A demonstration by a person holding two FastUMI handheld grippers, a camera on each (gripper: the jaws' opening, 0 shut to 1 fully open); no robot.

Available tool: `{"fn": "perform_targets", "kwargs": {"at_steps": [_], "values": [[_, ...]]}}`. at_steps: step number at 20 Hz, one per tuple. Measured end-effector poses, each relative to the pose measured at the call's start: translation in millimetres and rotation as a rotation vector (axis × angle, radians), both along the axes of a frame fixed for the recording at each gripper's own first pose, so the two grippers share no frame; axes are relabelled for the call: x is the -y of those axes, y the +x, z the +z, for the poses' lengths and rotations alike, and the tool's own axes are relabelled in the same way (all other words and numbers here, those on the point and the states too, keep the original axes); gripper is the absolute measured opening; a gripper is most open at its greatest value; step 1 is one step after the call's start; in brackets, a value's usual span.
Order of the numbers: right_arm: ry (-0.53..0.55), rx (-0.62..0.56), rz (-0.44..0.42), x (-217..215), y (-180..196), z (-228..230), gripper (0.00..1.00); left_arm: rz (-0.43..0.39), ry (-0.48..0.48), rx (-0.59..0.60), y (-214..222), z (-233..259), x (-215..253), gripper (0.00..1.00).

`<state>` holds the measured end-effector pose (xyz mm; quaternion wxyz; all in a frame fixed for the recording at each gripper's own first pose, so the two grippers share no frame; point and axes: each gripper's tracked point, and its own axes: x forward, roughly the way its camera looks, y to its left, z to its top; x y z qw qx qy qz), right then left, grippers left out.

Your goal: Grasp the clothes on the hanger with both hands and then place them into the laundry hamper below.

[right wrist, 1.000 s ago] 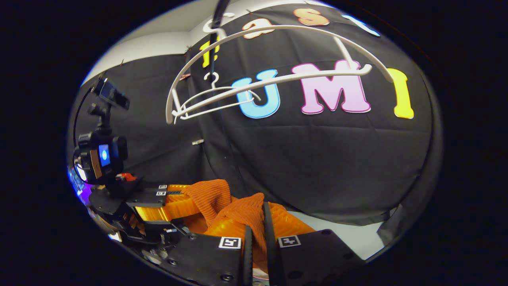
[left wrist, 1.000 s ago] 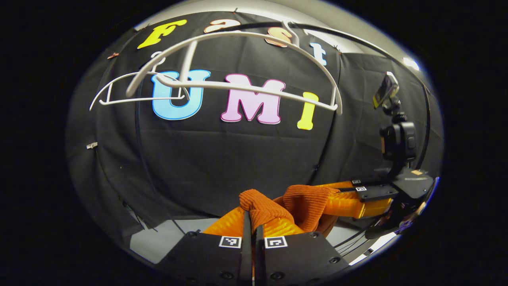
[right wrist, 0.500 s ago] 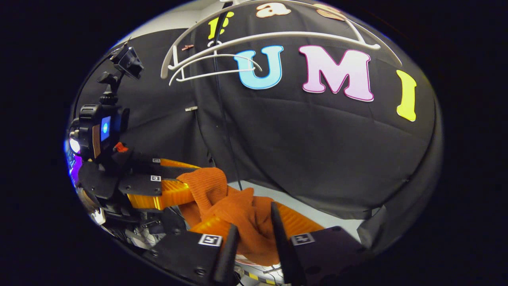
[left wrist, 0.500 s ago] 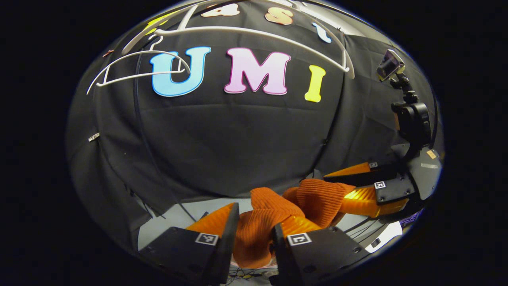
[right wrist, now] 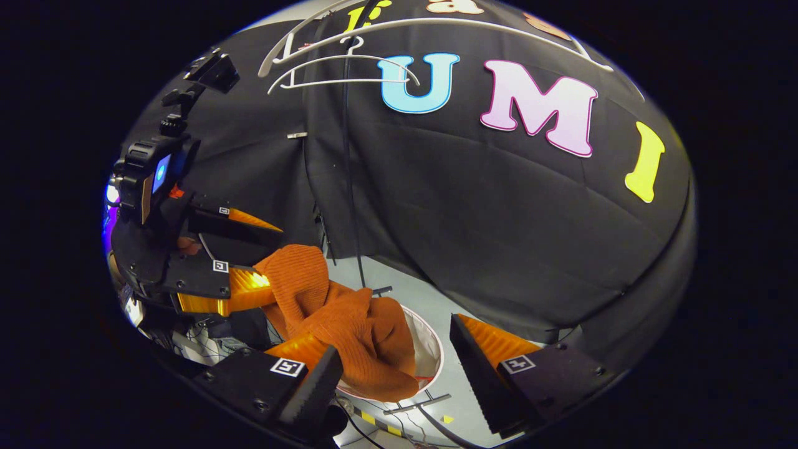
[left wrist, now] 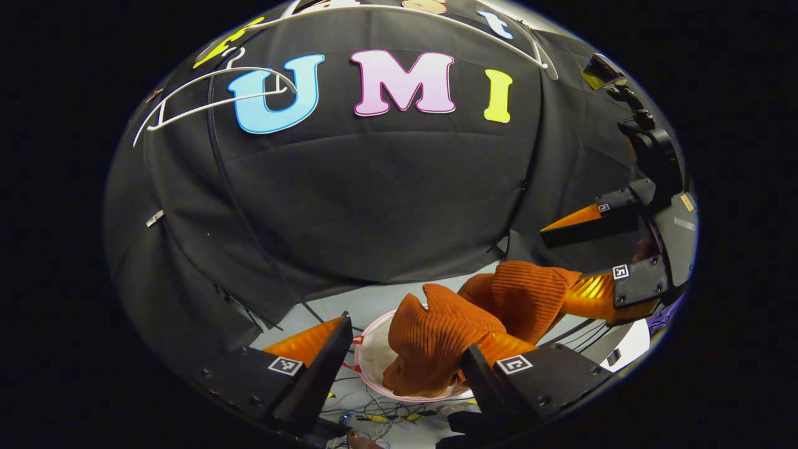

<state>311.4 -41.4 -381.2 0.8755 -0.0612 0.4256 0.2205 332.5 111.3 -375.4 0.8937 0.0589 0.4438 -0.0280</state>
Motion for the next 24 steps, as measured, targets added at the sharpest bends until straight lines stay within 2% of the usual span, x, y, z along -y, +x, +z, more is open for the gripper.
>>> {"fn": "perform_targets", "kwargs": {"at_steps": [4, 6, 7, 9, 13, 15, 23, 24], "values": [[-0.017, -0.082, -0.022, 10.5, -12.5, -12.9, 0.97, 0.018, -0.030, -0.093, -10.8, -10.8, -6.1, 0.97], [-0.020, -0.148, -0.049, 13.3, -20.3, -21.2, 0.98, 0.042, -0.084, -0.136, -14.7, -15.8, -2.4, 0.97], [0.028, -0.159, -0.081, 6.6, -17.4, -15.7, 0.98, 0.050, -0.115, -0.147, -13.4, -14.2, 1.2, 0.98], [0.099, -0.166, -0.111, -1.7, -13.6, -6.6, 0.98, 0.057, -0.127, -0.111, -1.6, -10.5, -4.7, 0.98], [0.084, -0.112, -0.096, -9.4, -0.4, 1.9, 0.99, 0.054, -0.139, -0.049, 8.9, 6.2, -1.0, 0.95], [0.107, -0.114, -0.095, -15.4, -2.5, 5.0, 0.99, 0.055, -0.168, -0.041, 5.5, 9.9, 1.7, 0.95], [0.134, -0.059, -0.093, -25.9, -7.3, 34.3, 0.99, 0.076, -0.174, 0.043, -5.0, 48.8, -4.1, 0.96], [0.135, -0.044, -0.095, -26.8, -7.5, 40.9, 0.99, 0.078, -0.179, 0.061, -8.0, 57.7, -2.3, 0.92]]}}
